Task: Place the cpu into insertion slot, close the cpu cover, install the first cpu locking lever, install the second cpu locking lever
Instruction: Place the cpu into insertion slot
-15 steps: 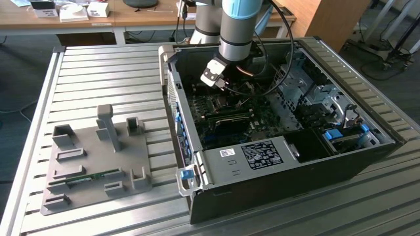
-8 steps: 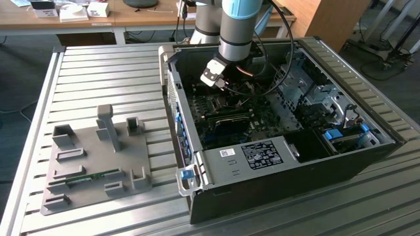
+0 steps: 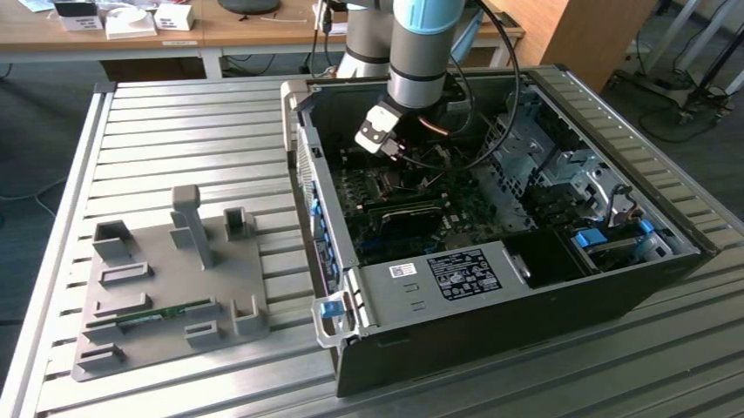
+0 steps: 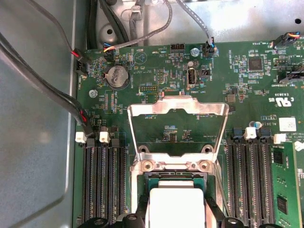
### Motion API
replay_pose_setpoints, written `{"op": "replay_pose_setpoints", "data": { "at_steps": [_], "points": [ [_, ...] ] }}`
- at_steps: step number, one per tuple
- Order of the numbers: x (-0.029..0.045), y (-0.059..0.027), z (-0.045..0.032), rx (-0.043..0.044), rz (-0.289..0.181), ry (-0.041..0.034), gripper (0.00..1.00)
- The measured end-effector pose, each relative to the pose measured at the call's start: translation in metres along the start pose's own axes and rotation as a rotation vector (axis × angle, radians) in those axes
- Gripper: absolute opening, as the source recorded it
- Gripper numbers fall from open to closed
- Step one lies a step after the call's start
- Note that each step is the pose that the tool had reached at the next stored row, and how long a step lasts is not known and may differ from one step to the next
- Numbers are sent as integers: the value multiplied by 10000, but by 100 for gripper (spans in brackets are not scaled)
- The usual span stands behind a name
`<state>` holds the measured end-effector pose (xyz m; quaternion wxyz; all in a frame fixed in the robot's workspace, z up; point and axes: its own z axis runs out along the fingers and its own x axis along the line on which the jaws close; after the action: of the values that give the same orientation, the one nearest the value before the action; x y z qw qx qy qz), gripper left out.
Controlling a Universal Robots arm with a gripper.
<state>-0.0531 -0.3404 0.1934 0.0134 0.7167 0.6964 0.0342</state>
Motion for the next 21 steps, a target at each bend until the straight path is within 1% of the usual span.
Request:
{"op": "replay_pose_setpoints", "data": {
  "at_steps": [5,21],
  "points": [
    [1,1,-17,-1,0,3,54],
    [1,14,-17,1,-35,2,54]
  ]
}}
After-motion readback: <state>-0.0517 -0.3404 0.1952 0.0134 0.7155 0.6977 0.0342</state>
